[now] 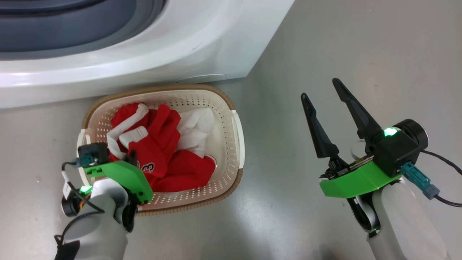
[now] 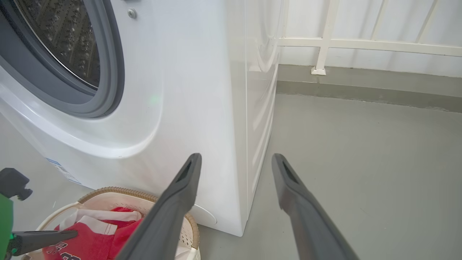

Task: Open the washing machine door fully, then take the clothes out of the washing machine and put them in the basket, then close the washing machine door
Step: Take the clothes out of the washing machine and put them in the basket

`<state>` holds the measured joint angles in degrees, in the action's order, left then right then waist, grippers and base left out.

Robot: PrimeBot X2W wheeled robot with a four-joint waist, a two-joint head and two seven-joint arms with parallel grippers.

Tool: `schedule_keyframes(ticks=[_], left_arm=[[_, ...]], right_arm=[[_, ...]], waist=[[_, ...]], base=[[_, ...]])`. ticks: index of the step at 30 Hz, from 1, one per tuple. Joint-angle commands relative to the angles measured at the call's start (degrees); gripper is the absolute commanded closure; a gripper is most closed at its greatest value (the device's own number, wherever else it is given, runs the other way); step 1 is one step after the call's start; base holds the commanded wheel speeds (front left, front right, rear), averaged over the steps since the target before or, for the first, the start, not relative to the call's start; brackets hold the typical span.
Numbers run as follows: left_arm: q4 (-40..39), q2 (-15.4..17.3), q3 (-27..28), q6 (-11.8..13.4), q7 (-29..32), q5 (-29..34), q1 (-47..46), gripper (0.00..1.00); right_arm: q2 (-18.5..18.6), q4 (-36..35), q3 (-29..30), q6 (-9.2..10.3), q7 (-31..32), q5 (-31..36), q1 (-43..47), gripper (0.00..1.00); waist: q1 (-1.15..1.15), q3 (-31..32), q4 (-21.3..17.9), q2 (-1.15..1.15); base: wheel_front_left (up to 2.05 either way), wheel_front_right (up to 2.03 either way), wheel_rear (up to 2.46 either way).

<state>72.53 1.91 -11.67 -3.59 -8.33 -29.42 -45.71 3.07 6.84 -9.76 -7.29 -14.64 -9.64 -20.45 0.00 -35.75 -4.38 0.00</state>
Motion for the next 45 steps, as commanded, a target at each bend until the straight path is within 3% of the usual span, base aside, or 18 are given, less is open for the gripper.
schedule_keyframes(ticks=[1,2,3,4,5,17,24,35,45], left_arm=[[-0.1,1.36,0.89,-0.52,-1.4,-0.45,-0.12,0.62],[-0.01,1.34,0.87,-0.75,-1.72,-0.59,-0.36,0.52],[0.06,1.32,0.8,-0.98,-2.13,-0.68,-0.61,0.23],[0.09,1.3,0.7,-1.22,-2.6,-0.74,-0.85,0.07],[0.11,1.28,0.57,-1.46,-3.08,-0.77,-1.02,0.0],[-1.13,1.14,-0.53,-3.1,-6.15,-1.28,0.28,0.0],[-6.23,1.04,-0.8,-3.66,-6.62,-2.43,3.54,0.0],[-29.19,1.5,2.98,-0.95,-6.65,1.34,13.15,0.0],[-48.24,2.44,6.64,-0.59,-6.66,5.97,23.81,0.0]], right_arm=[[-0.19,-1.02,-1.07,-0.2,-0.36,-0.43,0.09,0.0],[-0.19,-0.95,-0.98,-0.2,-0.36,-0.41,0.11,0.0],[-0.19,-0.9,-0.87,-0.2,-0.36,-0.37,0.12,0.0],[-0.19,-0.85,-0.74,-0.2,-0.36,-0.36,0.13,0.0],[-0.19,-0.75,-0.58,-0.2,-0.36,-0.33,0.14,0.0],[-0.19,0.51,0.69,-0.2,-0.36,0.3,0.6,0.0],[-0.19,1.51,2.05,-0.2,-0.36,0.92,2.01,0.0],[-0.19,3.46,6.12,-0.2,-0.36,3.18,3.18,0.0],[-0.19,5.15,8.11,-0.2,-0.36,3.75,4.36,0.0]], waist=[[0.0,0.19,0.06,0.0],[0.0,0.32,0.13,0.0],[0.0,0.48,0.22,0.0],[0.0,0.67,0.34,0.0],[0.0,0.95,0.49,0.0],[0.0,6.19,2.15,0.0],[0.0,10.86,3.9,0.0],[0.0,16.43,5.95,0.0],[0.0,21.9,6.63,0.0]], base=[[0.0,0.0,0.0],[0.0,0.0,0.0],[0.0,0.0,0.0],[0.0,0.0,0.0],[0.0,0.0,0.0],[0.0,0.0,0.0],[0.0,0.0,0.0],[0.0,0.0,0.0],[0.0,0.0,0.0]])
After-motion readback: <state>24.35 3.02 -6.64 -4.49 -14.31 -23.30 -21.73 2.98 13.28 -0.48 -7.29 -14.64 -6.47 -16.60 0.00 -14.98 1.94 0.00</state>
